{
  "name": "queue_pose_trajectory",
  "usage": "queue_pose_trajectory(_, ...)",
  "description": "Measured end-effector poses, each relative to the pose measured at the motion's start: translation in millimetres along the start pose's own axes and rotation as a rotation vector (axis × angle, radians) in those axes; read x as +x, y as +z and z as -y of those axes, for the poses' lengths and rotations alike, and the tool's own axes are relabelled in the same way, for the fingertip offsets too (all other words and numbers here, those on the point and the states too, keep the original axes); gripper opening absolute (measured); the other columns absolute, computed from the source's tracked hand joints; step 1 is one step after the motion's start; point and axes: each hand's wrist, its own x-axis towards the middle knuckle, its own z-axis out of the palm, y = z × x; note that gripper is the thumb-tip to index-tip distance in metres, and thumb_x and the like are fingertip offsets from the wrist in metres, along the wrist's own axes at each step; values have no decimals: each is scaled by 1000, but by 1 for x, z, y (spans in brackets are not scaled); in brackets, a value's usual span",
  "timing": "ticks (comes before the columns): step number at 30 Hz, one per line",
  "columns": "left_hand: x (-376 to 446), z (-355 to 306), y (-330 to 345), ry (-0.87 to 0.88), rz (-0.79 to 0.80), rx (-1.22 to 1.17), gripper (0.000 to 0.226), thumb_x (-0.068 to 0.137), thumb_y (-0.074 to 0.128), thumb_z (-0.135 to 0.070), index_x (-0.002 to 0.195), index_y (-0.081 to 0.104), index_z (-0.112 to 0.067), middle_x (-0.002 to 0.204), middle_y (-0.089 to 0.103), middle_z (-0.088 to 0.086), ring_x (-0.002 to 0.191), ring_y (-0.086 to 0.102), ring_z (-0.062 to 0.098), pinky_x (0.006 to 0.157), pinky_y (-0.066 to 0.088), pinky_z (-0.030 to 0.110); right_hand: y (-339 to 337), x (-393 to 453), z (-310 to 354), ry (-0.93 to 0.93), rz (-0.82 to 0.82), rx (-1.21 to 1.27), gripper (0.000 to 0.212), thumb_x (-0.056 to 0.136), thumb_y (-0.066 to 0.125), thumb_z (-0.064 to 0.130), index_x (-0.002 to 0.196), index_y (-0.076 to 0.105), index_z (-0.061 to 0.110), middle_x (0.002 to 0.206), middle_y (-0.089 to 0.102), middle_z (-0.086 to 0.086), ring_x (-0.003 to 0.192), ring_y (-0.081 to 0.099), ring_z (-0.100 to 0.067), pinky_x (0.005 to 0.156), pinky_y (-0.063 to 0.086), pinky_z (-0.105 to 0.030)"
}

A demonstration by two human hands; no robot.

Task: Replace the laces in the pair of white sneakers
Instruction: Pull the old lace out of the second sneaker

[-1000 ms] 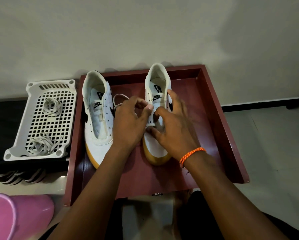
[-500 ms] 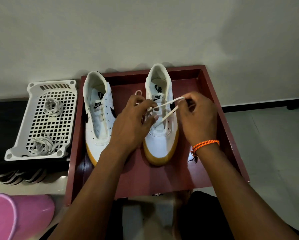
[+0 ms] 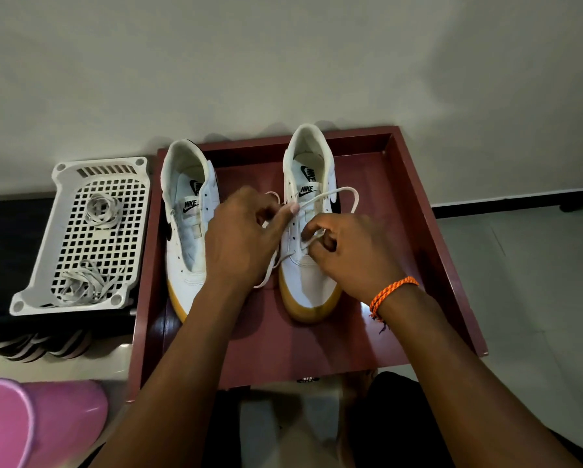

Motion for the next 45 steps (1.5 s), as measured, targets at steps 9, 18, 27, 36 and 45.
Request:
queue_pose_trajectory(9,-5,2,3,-7,140,106,34,82,81,-63,79,69,-31,68,66,-17,68,64,-1,58,49,27,3,4,-5,-23,30,-115,6,92,71,33,88,71,29,61,55,11,69,58,-15,68,58,-44)
queue_pose_trajectory(18,-1,2,-1,-98,175,56,29,78,85,-60,77,76,-33,67,70,-17,65,67,1,61,58,35,-22,8,-3,-16,49,-55,10,82,75,22,72,71,22,47,56,9,48,52,-8,54,45,-31)
queue_pose_trajectory(27,1,2,-6,-157,237,-69,24,82,87,-52,79,80,-30,69,74,-15,65,68,1,66,61,40,-34,5,-11,-14,-72,-15,11,83,71,16,85,72,27,49,50,13,48,47,-11,55,44,-31)
queue_pose_trajectory(36,1,1,-7,-153,249,-120,19,83,88,-45,79,81,-28,71,75,-14,66,70,1,70,62,41,-2,4,3,-51,75,-162,4,88,68,26,85,71,26,57,49,9,58,52,-13,61,53,-39)
queue_pose_trajectory(45,2,2,-7,-178,264,-133,19,83,88,-45,80,81,-28,73,76,-14,70,71,3,74,62,39,-43,10,-21,69,-209,-155,3,78,67,29,76,70,28,52,53,11,55,55,-12,58,53,-36)
